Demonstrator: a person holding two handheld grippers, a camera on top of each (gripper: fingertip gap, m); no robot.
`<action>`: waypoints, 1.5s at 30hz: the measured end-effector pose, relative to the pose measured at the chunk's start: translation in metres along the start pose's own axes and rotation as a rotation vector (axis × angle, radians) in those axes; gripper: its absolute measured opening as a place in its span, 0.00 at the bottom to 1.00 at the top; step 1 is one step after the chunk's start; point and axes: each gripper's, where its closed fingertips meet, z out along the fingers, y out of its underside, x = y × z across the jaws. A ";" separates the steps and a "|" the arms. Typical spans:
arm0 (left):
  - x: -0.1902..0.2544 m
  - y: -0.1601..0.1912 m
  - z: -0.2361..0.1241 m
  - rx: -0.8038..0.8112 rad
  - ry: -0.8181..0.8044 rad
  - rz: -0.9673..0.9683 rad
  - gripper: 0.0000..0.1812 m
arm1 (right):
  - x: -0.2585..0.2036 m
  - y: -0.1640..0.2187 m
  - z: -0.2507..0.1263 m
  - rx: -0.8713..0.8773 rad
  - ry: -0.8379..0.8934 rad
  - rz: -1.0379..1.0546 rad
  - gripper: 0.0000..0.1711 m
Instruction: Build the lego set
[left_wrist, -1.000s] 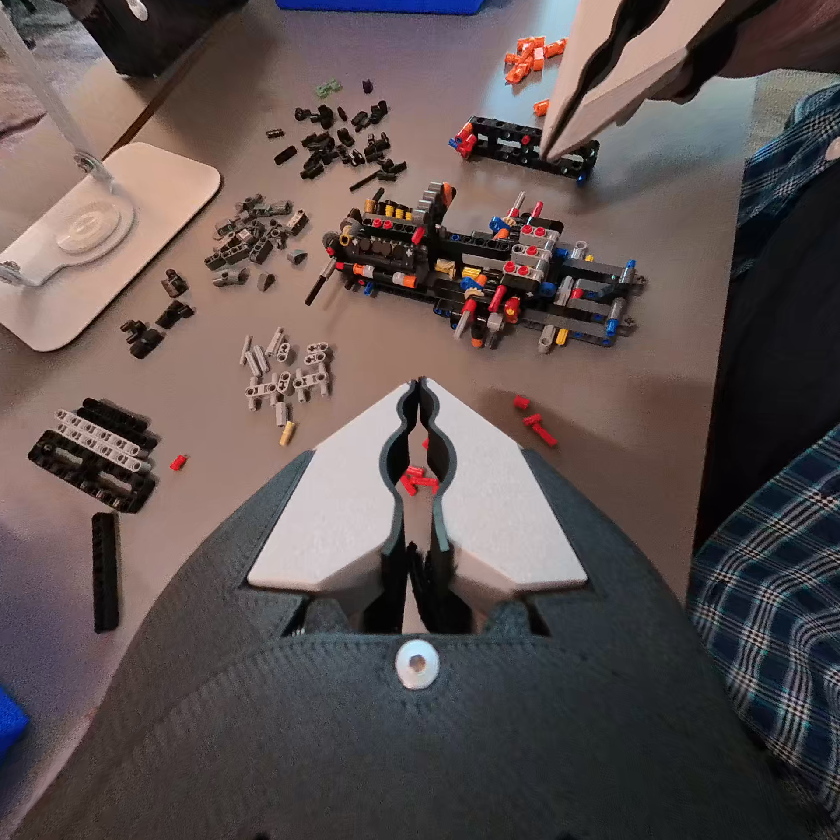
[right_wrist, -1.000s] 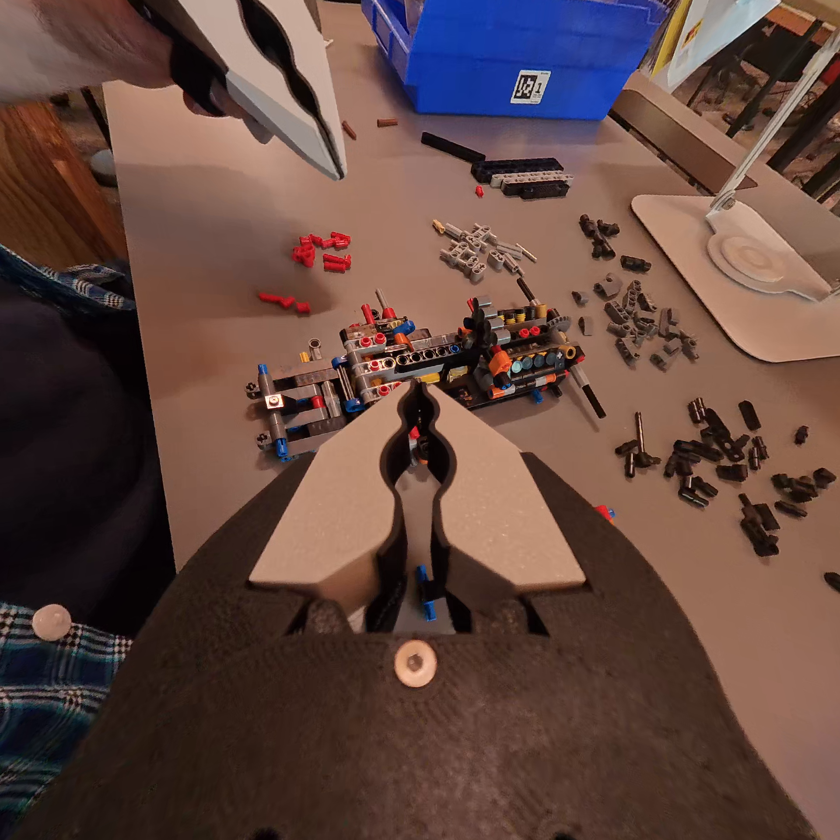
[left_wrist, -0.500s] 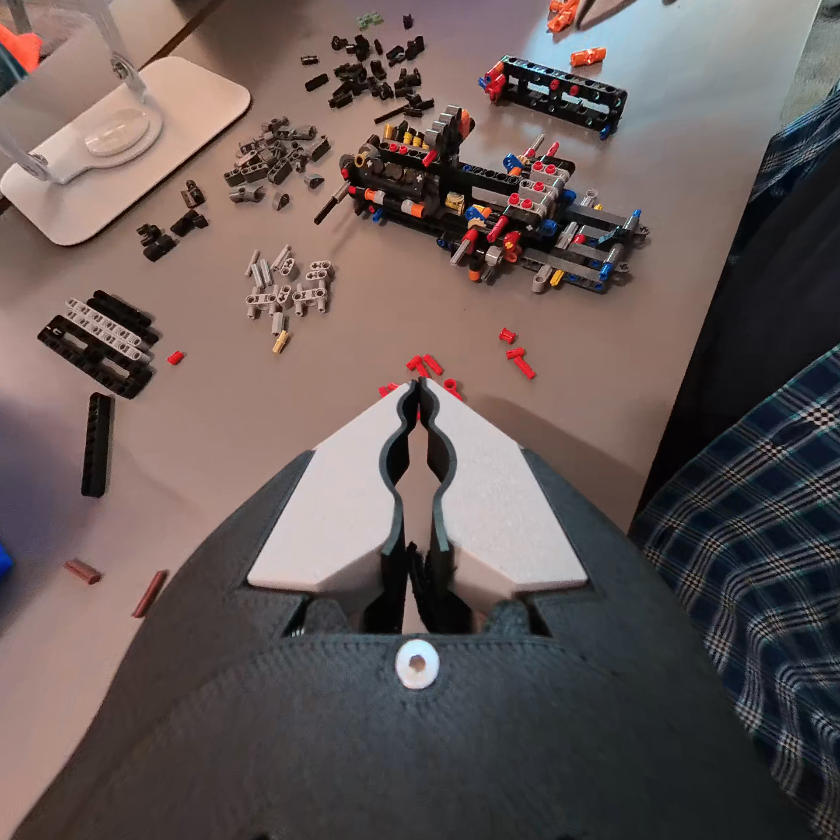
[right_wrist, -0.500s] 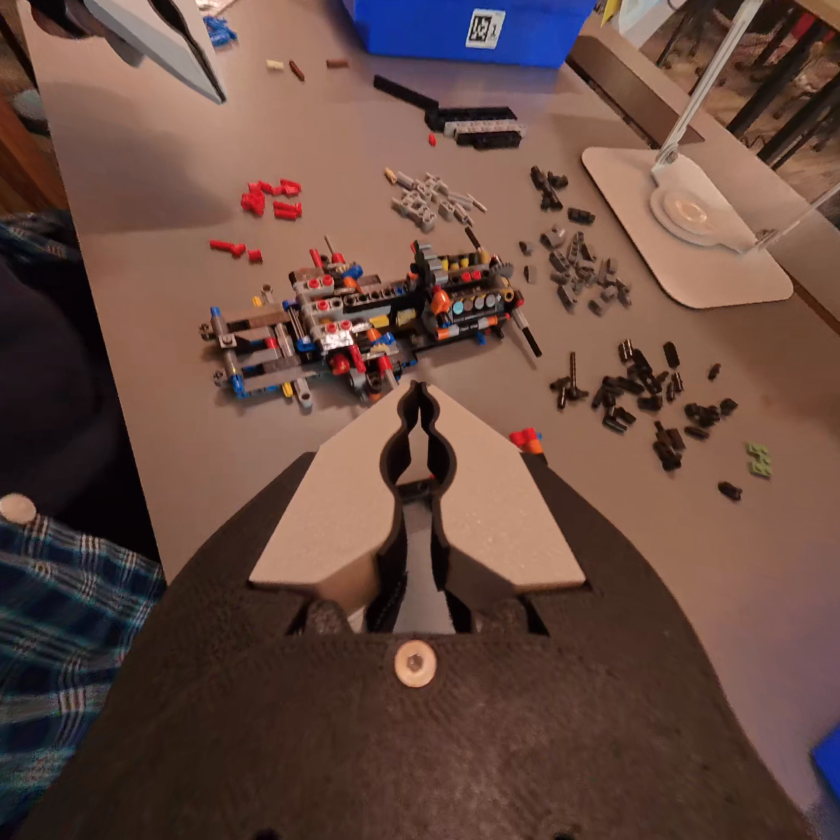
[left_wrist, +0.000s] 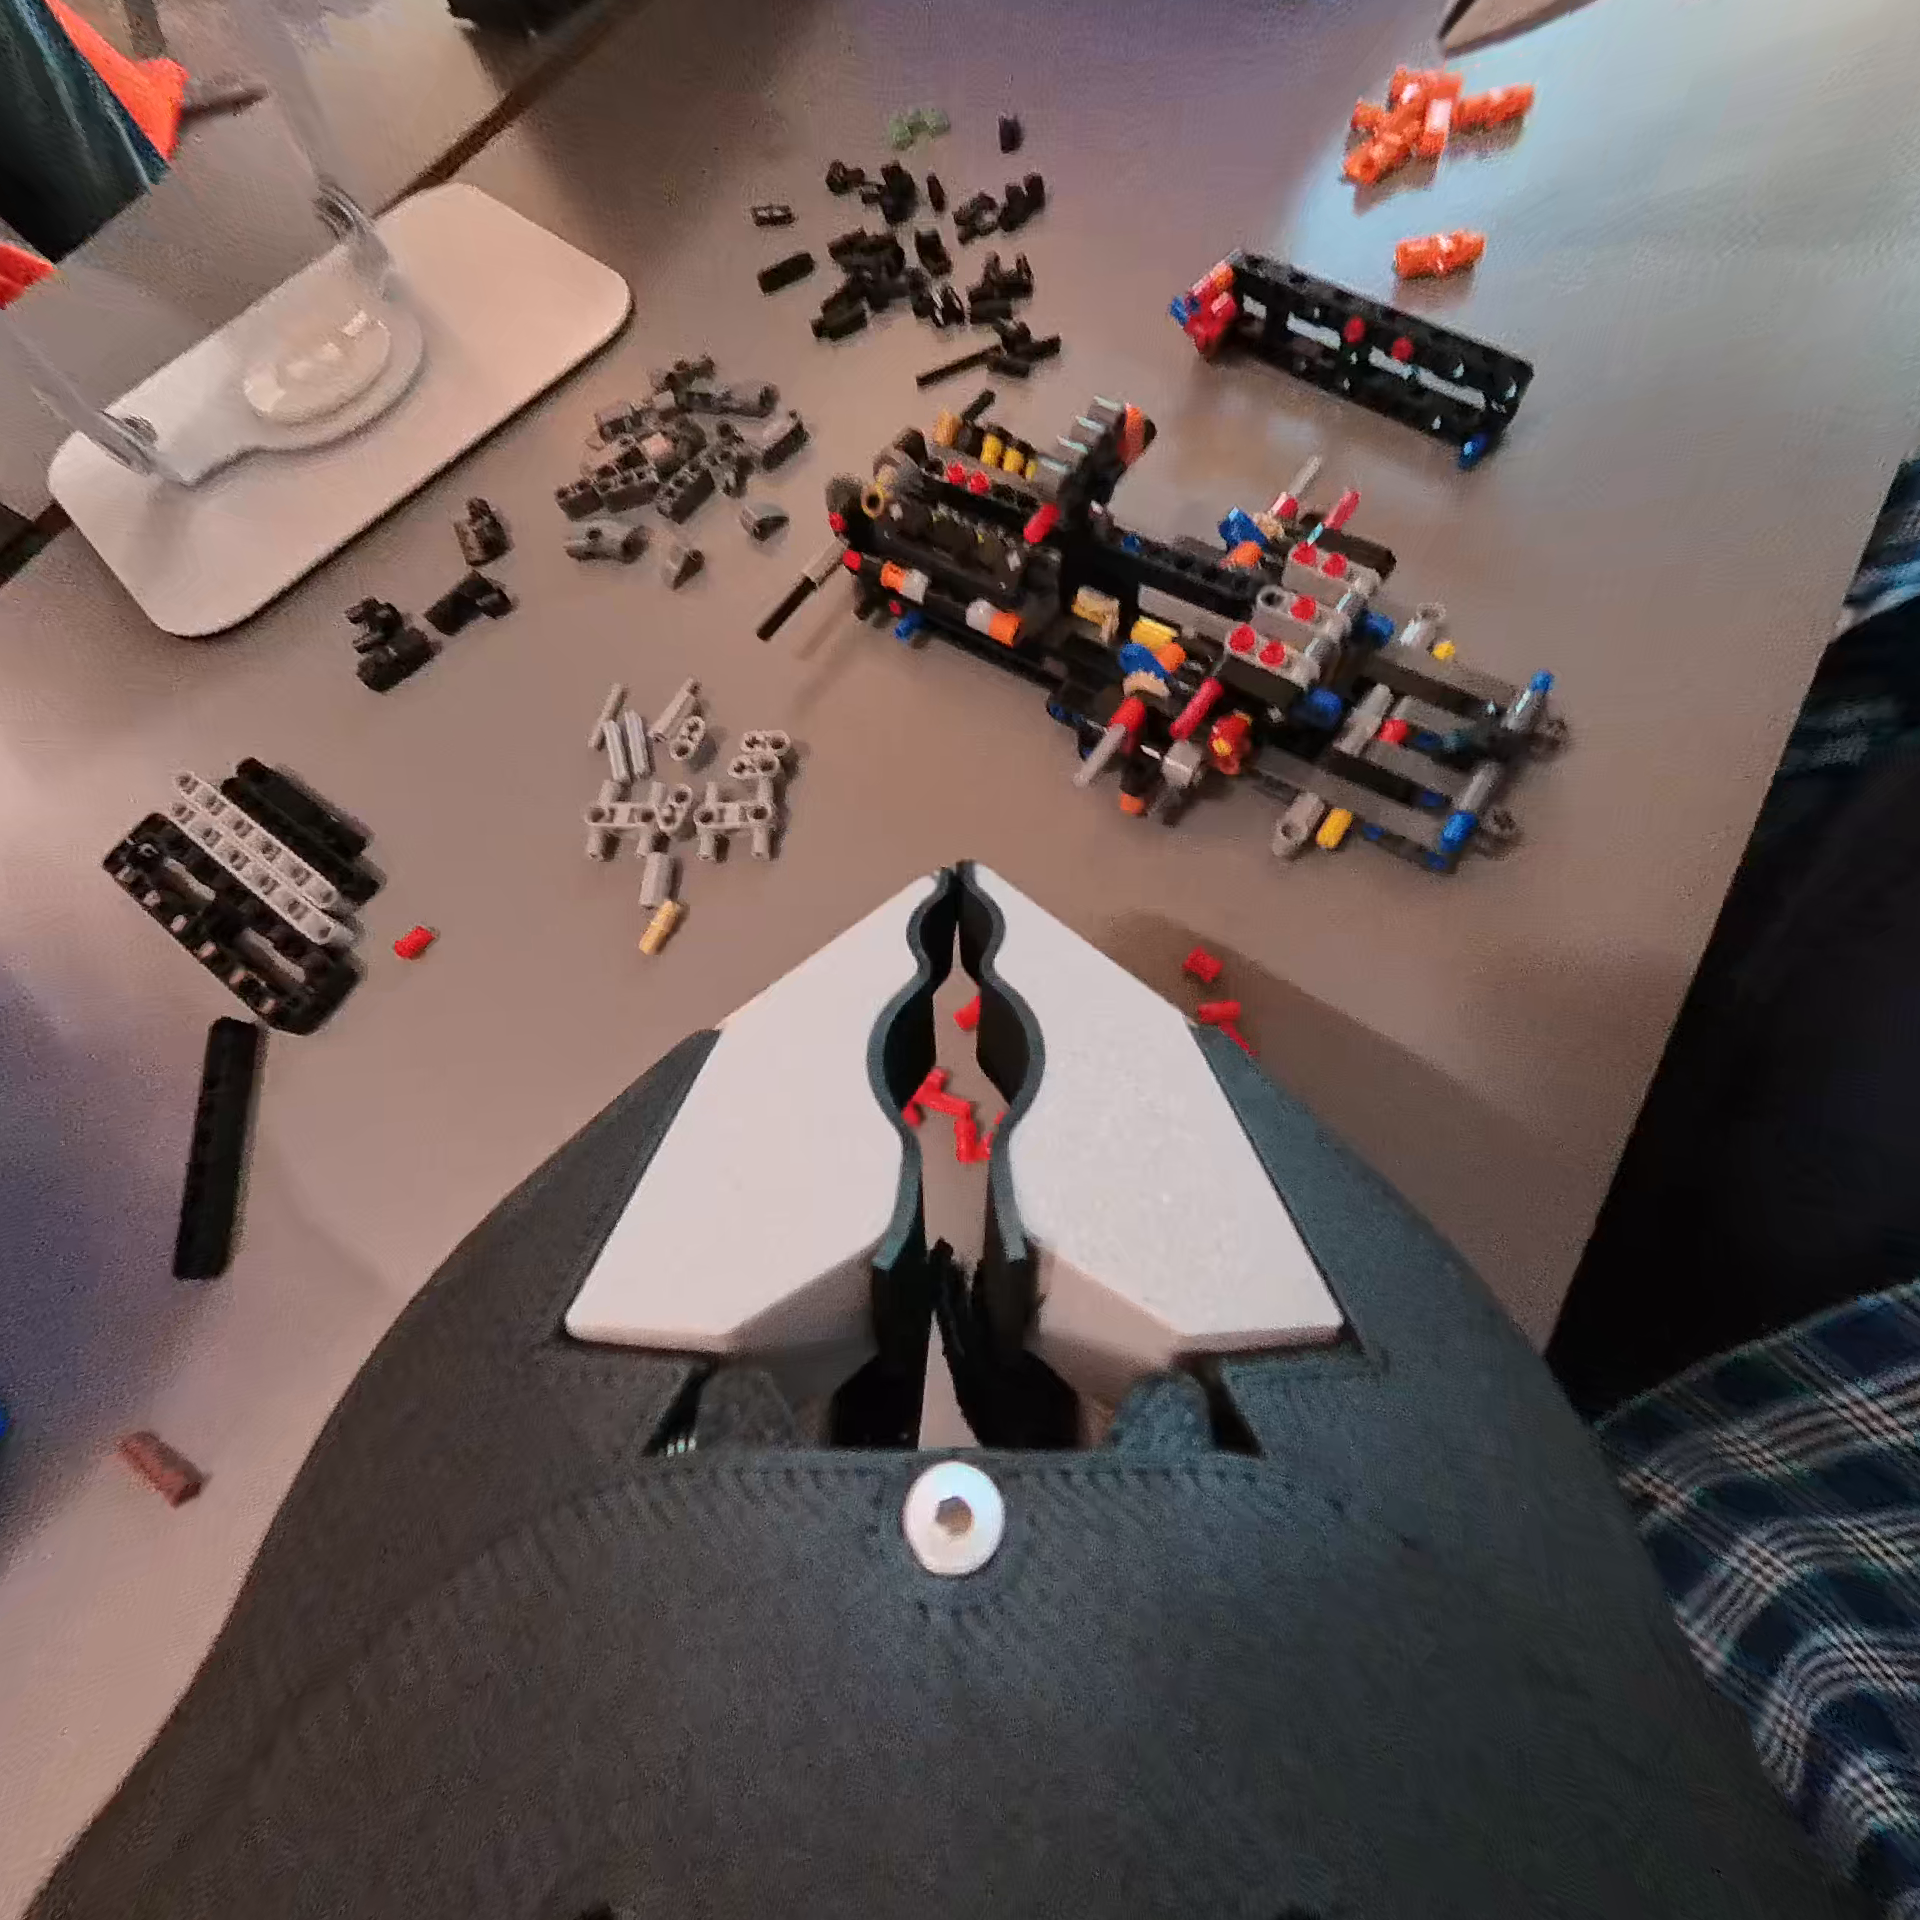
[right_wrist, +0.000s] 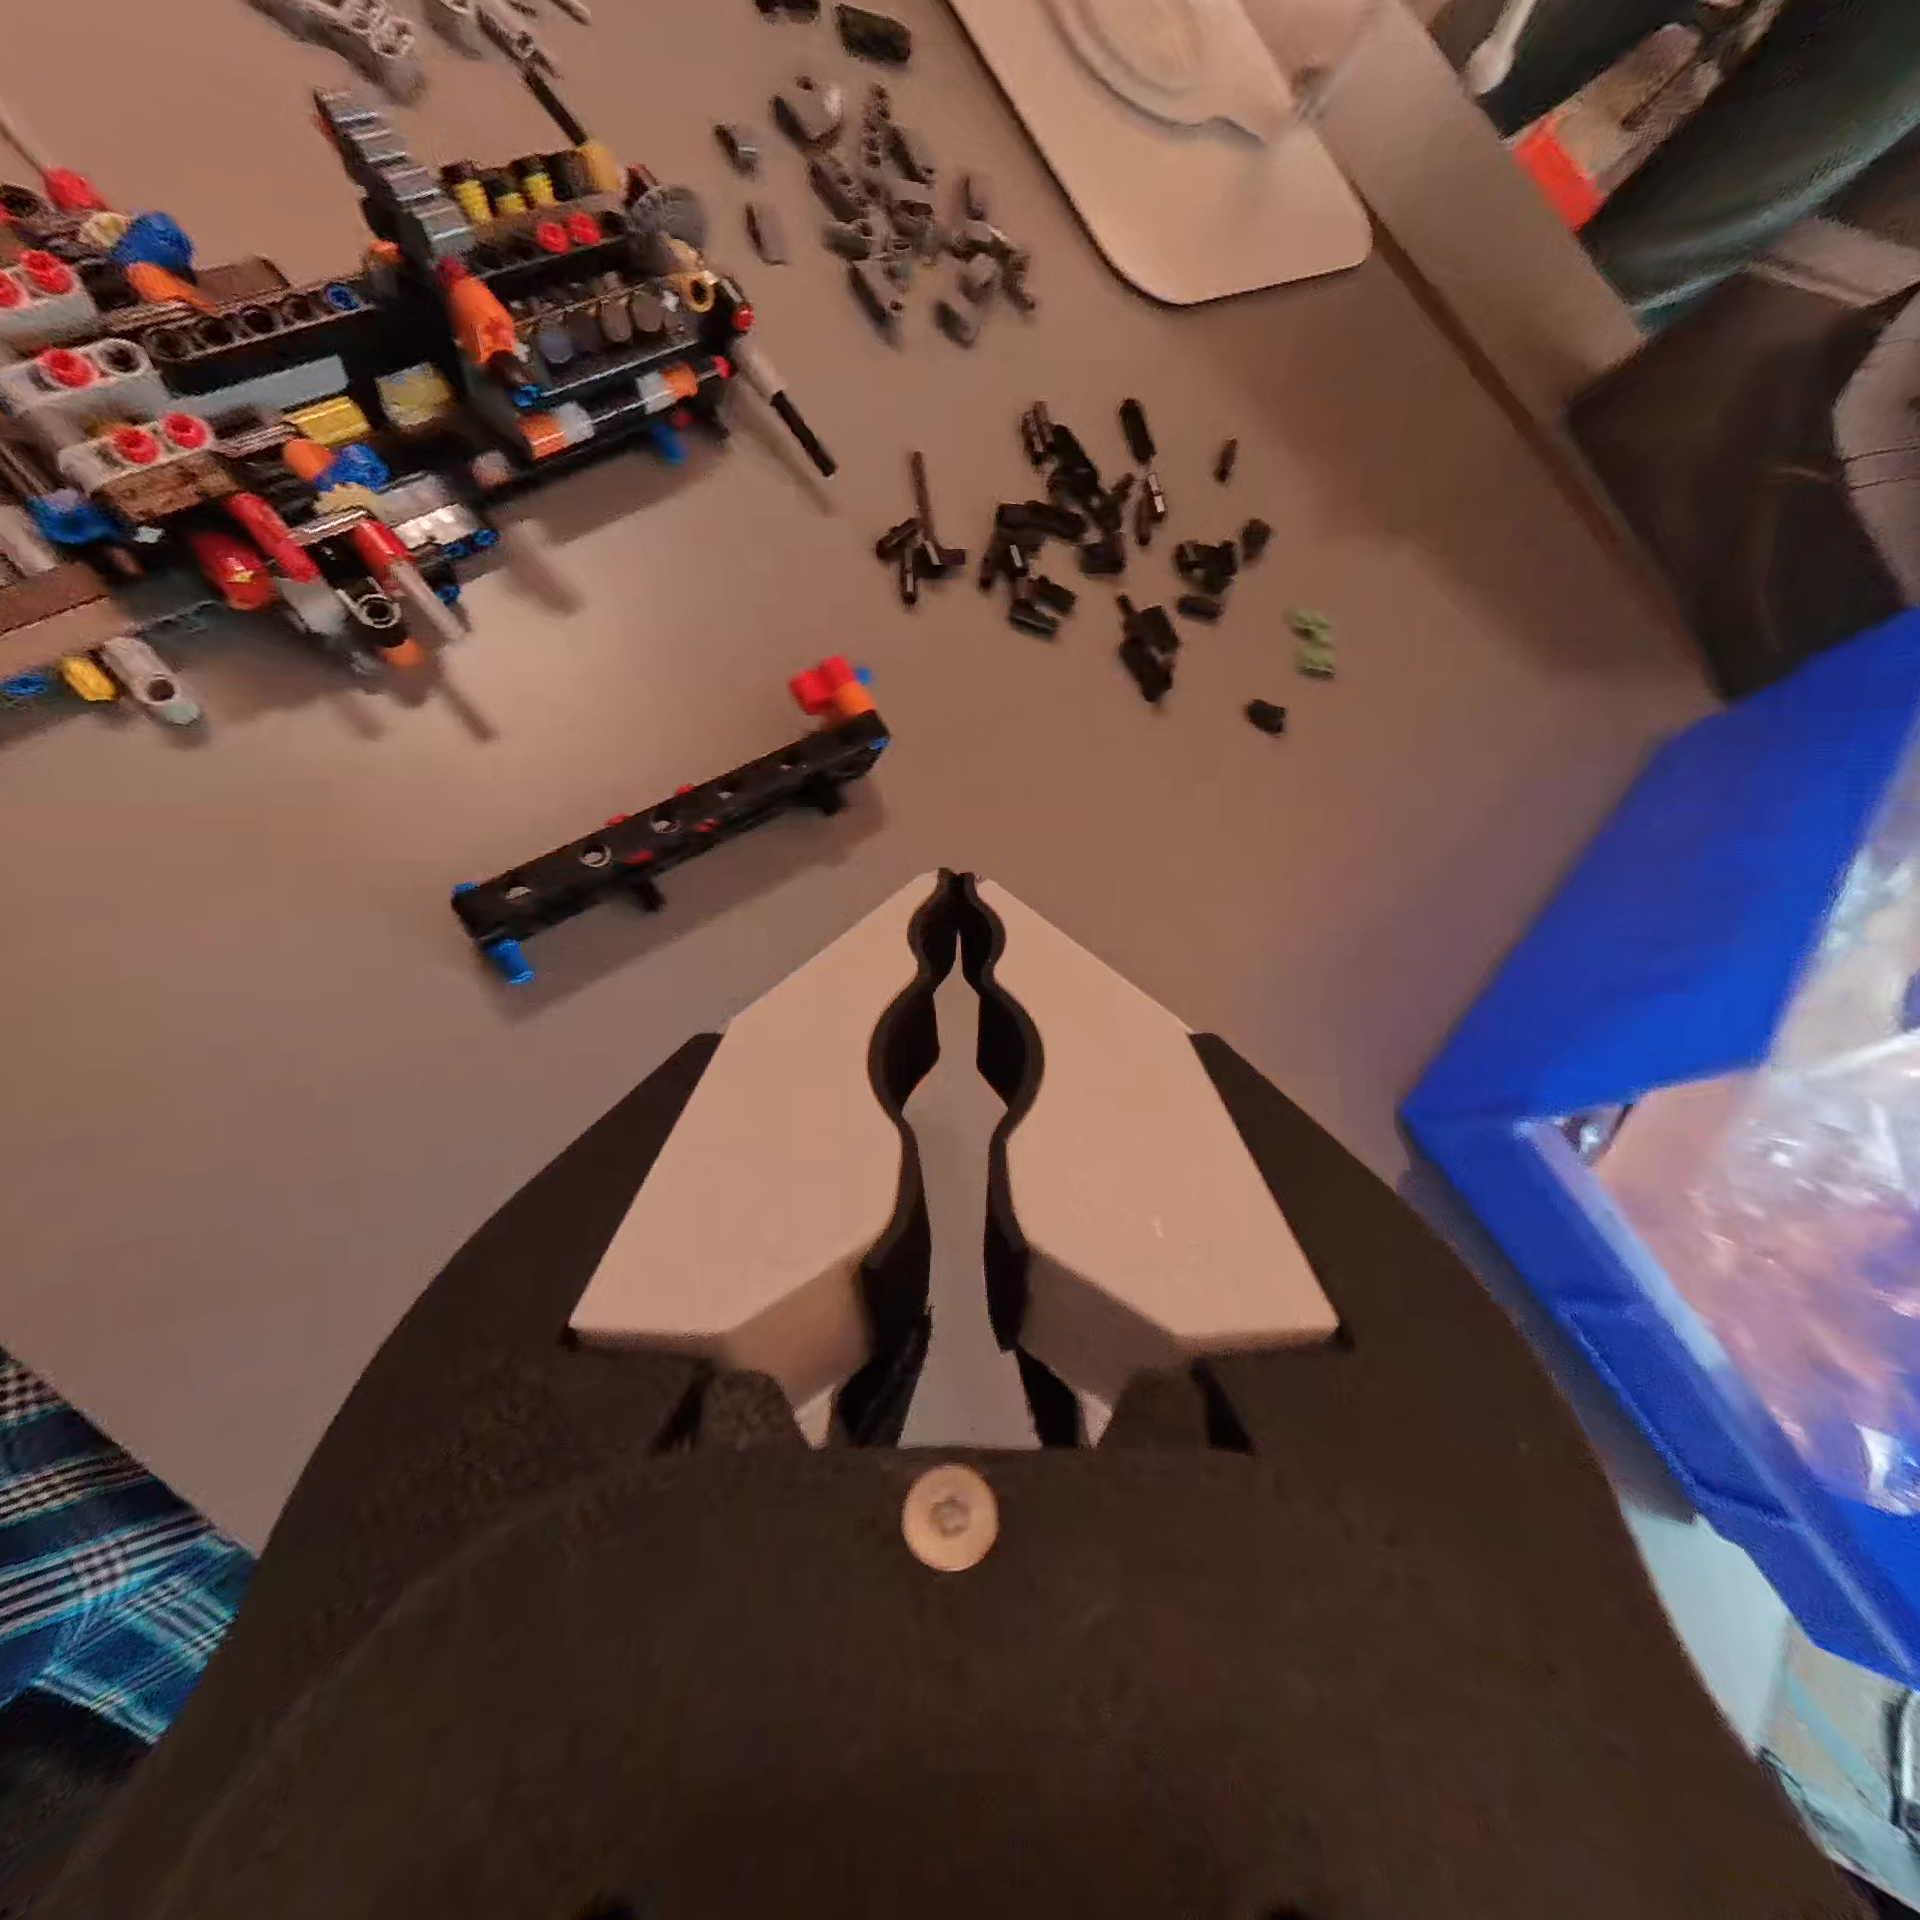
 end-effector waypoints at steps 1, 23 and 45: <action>-0.002 -0.004 0.001 0.003 0.000 -0.002 0.00 | 0.004 -0.001 -0.002 -0.002 0.018 -0.001 0.00; 0.040 -0.014 -0.012 0.039 0.117 0.066 0.00 | -0.085 -0.055 -0.006 0.174 -0.464 -0.178 0.02; 0.035 0.007 0.058 -0.209 0.354 0.296 0.03 | -0.117 -0.038 0.048 -0.022 -0.645 -0.300 0.01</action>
